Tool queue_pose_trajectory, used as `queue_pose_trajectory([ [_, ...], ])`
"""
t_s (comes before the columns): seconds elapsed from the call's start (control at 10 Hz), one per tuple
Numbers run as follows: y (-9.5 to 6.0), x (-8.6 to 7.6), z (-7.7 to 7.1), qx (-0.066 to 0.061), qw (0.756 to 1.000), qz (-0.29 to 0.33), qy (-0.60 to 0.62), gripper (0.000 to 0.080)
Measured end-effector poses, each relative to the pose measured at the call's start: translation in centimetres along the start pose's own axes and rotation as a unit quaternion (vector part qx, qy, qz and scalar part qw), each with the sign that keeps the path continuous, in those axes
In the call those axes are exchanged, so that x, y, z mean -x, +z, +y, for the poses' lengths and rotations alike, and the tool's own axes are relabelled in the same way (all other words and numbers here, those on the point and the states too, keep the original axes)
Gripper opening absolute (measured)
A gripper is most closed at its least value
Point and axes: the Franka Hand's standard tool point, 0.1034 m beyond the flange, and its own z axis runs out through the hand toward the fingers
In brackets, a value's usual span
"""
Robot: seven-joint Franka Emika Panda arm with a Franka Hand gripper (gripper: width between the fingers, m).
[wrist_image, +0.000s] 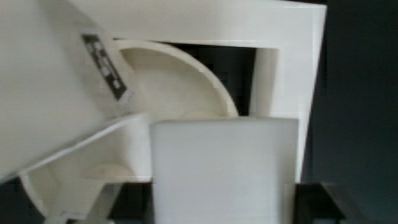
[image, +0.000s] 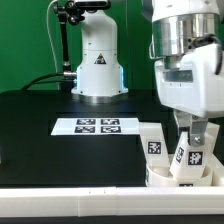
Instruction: Assemble stool
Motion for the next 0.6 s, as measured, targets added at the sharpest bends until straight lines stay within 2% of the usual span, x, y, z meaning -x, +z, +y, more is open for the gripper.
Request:
queue_pose_trajectory([
  [0.1, 0.01, 0.01, -0.04, -0.010, 0.998, -0.008, 0.055, 0.0340],
  [0.2, -0.02, 0.17, -0.07, -0.012, 0.994, -0.016, 0.109, 0.0340],
  [0.4, -0.04, 0.24, -0.07, -0.009, 0.983, -0.024, 0.179, 0.0340],
  [0.5, 0.00, 0.33, -0.02, -0.008, 0.983, -0.024, 0.183, 0.0402],
  [0.6, -0.02, 0.33, -0.04, -0.008, 0.984, -0.024, 0.174, 0.0536],
])
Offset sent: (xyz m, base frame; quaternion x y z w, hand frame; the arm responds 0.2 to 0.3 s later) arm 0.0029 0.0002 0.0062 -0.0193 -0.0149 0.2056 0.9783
